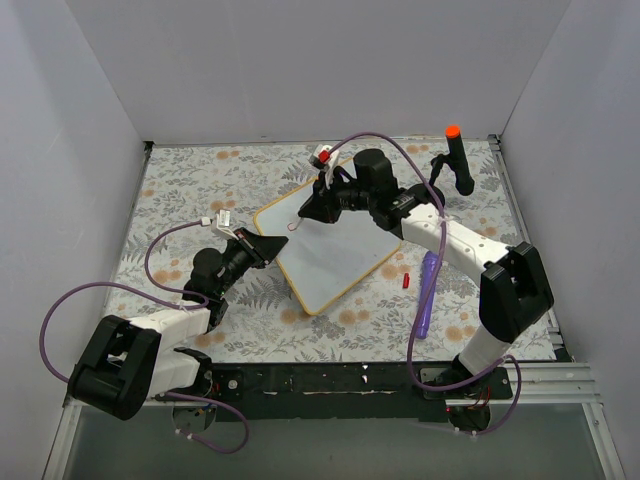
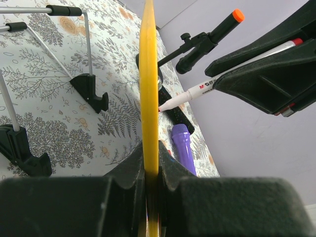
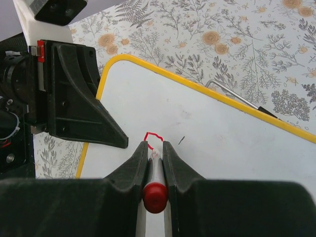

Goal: Write a sentence on the whiteboard

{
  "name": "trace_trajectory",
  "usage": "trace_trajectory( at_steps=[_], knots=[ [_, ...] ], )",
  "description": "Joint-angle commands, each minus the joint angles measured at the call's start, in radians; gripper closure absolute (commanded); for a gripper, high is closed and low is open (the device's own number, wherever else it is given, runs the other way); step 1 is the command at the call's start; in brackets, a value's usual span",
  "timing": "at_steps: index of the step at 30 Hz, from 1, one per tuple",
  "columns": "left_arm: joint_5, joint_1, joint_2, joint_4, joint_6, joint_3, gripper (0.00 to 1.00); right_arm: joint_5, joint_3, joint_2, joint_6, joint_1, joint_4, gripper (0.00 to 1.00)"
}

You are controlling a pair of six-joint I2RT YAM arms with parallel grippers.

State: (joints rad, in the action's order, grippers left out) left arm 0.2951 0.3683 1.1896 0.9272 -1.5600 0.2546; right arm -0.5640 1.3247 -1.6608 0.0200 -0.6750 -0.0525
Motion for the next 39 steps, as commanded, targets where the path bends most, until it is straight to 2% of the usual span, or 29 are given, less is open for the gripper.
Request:
trace_trajectory(
  at_steps=[1,20,39],
  knots=[
    [0.004,0.0,-0.039,0.144,-0.002,0.018,1.0,0.018,-0.03,0.036,0.041,0.003,0.003,0.99],
    [0.01,0.0,-0.038,0.145,-0.002,0.023,1.0,-0.088,-0.053,0.039,0.067,-0.008,0.006,0.99],
    [0.012,0.0,-0.036,0.14,0.0,0.02,1.0,-0.134,0.063,-0.001,0.037,-0.02,0.039,0.99]
  ],
)
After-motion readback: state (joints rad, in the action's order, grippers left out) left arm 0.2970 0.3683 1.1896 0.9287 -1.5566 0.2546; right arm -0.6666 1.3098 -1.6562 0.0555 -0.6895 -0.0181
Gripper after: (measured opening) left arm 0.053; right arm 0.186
